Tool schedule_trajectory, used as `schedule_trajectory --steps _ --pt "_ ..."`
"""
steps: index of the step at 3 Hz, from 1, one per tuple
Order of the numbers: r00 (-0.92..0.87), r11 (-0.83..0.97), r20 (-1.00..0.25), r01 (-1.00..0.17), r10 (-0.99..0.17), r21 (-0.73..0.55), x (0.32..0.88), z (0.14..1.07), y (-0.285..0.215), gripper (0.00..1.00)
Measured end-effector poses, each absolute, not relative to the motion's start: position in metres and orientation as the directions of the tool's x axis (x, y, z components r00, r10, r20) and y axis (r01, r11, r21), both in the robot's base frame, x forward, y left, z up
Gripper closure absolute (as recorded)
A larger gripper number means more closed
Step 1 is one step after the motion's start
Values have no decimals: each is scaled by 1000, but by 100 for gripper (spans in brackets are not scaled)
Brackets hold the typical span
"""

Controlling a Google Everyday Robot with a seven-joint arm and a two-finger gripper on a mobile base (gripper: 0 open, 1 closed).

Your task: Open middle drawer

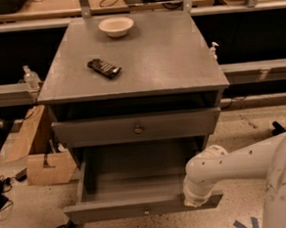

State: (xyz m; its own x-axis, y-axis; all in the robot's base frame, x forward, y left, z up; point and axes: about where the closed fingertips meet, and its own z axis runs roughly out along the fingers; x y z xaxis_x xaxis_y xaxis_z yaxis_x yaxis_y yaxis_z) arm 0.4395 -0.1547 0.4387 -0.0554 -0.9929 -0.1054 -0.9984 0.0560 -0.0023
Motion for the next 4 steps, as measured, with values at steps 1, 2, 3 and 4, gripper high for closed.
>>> schedule_trajectory --steps 1,2,3,4 --pt "-55 56 -105 -998 -993 -2 440 439 -155 100" --pt "-81 77 -91 -996 -993 48 413 438 -152 100" --pt "-81 77 -91 -996 -993 48 413 438 -152 100" --pt "-85 80 -85 -995 -993 64 405 438 -151 100"
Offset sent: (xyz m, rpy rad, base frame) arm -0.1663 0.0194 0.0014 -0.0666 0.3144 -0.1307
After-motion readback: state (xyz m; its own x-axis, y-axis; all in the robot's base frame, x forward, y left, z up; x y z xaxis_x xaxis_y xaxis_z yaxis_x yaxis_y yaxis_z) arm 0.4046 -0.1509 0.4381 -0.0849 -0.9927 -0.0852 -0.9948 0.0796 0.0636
